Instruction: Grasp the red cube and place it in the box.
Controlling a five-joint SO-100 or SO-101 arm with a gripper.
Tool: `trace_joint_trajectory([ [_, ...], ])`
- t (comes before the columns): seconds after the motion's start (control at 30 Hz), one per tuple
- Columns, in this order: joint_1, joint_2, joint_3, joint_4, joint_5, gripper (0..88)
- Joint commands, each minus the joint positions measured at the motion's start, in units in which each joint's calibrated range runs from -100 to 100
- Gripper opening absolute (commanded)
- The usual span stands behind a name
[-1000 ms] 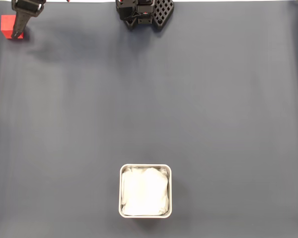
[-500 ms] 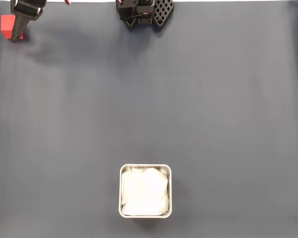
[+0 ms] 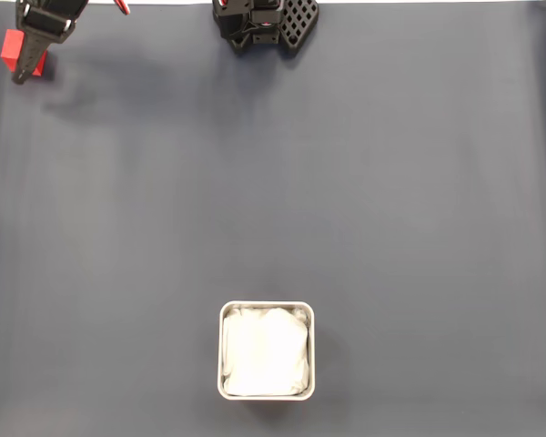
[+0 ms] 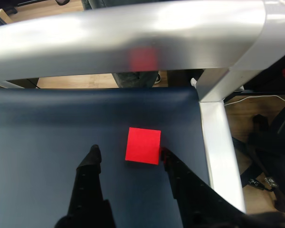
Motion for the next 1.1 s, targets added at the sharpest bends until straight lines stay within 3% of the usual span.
trace_joint_trajectory([
  [0.0, -0.63, 0.00, -2.49, -1.98, -0.78, 29.2],
  [1.07, -0.42, 3.90, -2.22, -5.34, -0.68, 28.7],
])
